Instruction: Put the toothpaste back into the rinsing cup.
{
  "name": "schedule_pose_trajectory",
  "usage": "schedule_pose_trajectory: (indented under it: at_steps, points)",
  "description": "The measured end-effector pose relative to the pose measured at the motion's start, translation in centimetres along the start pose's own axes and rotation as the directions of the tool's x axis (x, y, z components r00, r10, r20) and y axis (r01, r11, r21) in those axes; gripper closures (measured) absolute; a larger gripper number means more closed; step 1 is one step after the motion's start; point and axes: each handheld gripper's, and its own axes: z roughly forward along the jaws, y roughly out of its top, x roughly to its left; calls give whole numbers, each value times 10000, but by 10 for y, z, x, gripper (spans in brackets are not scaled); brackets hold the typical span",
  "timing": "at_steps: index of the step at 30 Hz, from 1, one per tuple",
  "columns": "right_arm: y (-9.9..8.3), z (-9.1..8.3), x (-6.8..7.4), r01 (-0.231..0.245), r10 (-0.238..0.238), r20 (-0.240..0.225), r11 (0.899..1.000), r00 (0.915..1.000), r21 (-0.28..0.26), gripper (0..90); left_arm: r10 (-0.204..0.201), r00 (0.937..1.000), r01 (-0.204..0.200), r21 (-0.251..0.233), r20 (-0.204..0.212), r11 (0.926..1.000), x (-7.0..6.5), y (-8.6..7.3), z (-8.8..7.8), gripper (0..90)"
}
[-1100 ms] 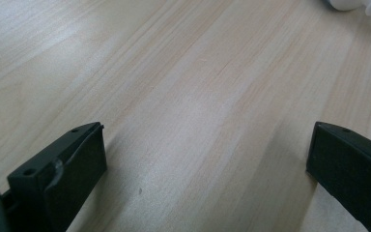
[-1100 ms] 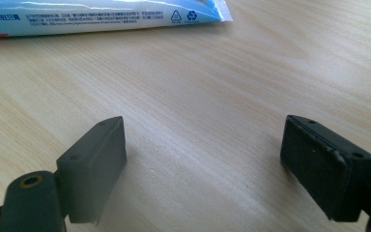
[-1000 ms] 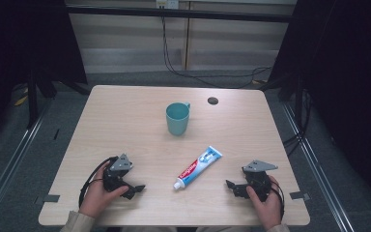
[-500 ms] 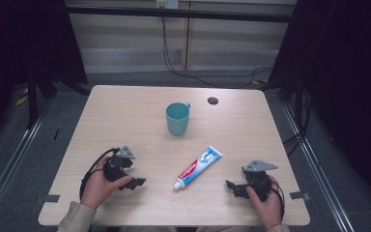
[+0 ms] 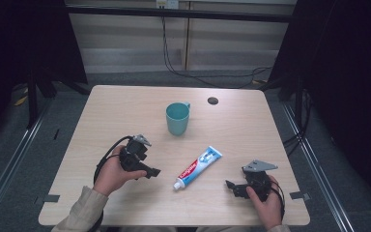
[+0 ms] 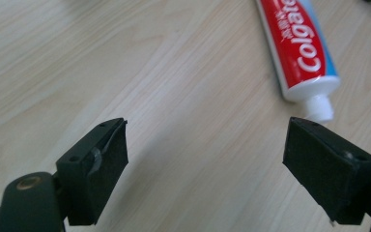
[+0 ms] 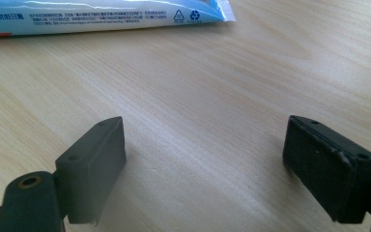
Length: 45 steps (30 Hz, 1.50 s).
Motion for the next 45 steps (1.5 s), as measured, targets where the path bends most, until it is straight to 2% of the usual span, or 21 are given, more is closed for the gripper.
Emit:
schedule_pose_trajectory:
  at_steps: [6, 8, 10, 11, 13, 19, 22, 24, 25, 26, 30, 32, 34, 38, 40, 45]
  points:
    - [0, 0, 0, 12, -12, 1, 10000, 10000, 2, 148, 210, 9998, -211, 222, 35, 9995, -7, 14, 10, 181]
    - [0, 0, 0, 8, -8, 1, 10000, 10000, 6, 148, 223, 9996, -228, 269, 182, 9994, -8, 18, 14, 181]
    - [0, 0, 0, 6, -6, 0, 10000, 10000, 3, 148, 287, 9995, -289, 255, 91, 9993, -9, 21, 16, 184]
    - [0, 0, 0, 9, -9, 1, 10000, 10000, 5, 148, 227, 9996, -232, 313, 178, 9992, -9, 23, 17, 188]
    - [0, 0, 0, 6, -6, 0, 10000, 10000, 3, 148, 365, 9992, -371, 342, 178, 9987, -11, 27, 19, 194]
    - [0, 0, 0, 29, -29, 2, 10000, 10000, 3, 147, 547, 9973, -569, 457, 480, 9973, -19, 39, 26, 207]
    - [0, 0, 0, 25, -25, 1, 10000, 10000, 1, 147, 808, 9954, -833, 480, 522, 9954, -24, 46, 30, 207]
    - [0, 0, 0, 28, -28, 4, 10000, 10000, 3, 147, 731, 9959, -759, 535, 534, 9957, -26, 50, 34, 212]
    - [0, 0, 0, 23, -23, 3, 10000, 10000, 3, 147, 889, 9937, -933, 645, 683, 9935, -27, 53, 36, 212]
    - [0, 0, 0, 29, -29, 5, 10000, 10000, 2, 147, 864, 9933, -908, 556, 770, 9943, -27, 55, 37, 212]
    - [0, 0, 0, 39, -39, 2, 10000, 10000, 2, 147, 914, 9936, -953, 589, 663, 9937, -29, 62, 41, 215]
    - [0, 0, 0, 33, -33, 1, 10000, 10000, 3, 146, 1058, 9918, -1116, 818, 720, 9904, -31, 65, 43, 215]
    - [0, 0, 0, 28, -28, -3, 10000, 10000, 5, 146, 1045, 9917, -1104, 789, 749, 9908, -33, 68, 45, 214]
    - [0, 0, 0, 37, -37, -9, 10000, 10000, 1, 146, 1230, 9889, -1312, 1002, 839, 9863, -37, 73, 51, 214]
    - [0, 0, 0, 44, -44, -10, 10000, 10000, 5, 146, 1087, 9898, -1172, 926, 920, 9888, -40, 75, 55, 214]
    - [0, 0, 0, 58, -58, -14, 10000, 10000, -6, 145, 1184, 9888, -1279, 1078, 903, 9859, -44, 82, 64, 214]
